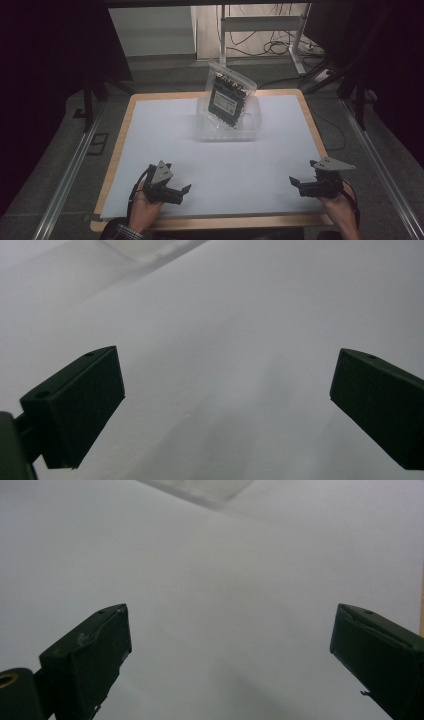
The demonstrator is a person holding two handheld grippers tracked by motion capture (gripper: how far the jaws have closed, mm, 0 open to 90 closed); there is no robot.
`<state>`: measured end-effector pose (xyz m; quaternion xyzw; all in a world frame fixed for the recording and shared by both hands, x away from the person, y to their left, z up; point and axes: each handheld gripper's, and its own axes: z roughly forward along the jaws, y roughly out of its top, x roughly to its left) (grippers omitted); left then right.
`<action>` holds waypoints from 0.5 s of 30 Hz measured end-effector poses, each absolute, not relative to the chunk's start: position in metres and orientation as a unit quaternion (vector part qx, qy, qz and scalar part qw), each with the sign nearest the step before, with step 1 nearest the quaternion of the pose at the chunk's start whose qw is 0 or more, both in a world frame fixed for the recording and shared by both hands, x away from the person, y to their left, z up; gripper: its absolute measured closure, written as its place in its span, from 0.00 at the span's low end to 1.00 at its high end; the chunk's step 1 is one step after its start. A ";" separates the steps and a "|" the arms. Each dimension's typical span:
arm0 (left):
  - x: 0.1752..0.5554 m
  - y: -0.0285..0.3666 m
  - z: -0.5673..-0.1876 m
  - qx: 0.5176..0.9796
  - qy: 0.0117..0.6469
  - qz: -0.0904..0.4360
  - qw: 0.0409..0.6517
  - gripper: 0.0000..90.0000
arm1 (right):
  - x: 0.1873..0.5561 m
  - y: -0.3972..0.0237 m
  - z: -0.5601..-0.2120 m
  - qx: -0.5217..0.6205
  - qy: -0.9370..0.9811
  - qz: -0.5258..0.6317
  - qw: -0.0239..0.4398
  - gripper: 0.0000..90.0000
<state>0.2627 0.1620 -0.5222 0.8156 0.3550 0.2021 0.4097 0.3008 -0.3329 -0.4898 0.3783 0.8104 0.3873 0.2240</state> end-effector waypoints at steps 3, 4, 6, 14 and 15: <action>0.263 0.162 -0.523 0.817 0.354 0.201 0.409 0.01 | 0.303 -0.334 -0.495 0.383 0.812 0.384 0.216 0.03; 0.263 0.161 -0.523 0.817 0.355 0.201 0.408 0.01 | 0.304 -0.335 -0.496 0.384 0.813 0.381 0.213 0.03; 0.263 0.161 -0.523 0.817 0.354 0.201 0.408 0.01 | 0.306 -0.334 -0.500 0.386 0.818 0.376 0.203 0.03; 0.263 0.161 -0.523 0.819 0.355 0.200 0.405 0.01 | 0.309 -0.331 -0.507 0.386 0.828 0.360 0.187 0.02; 0.263 0.161 -0.523 0.819 0.355 0.200 0.405 0.01 | 0.309 -0.330 -0.507 0.385 0.829 0.360 0.186 0.02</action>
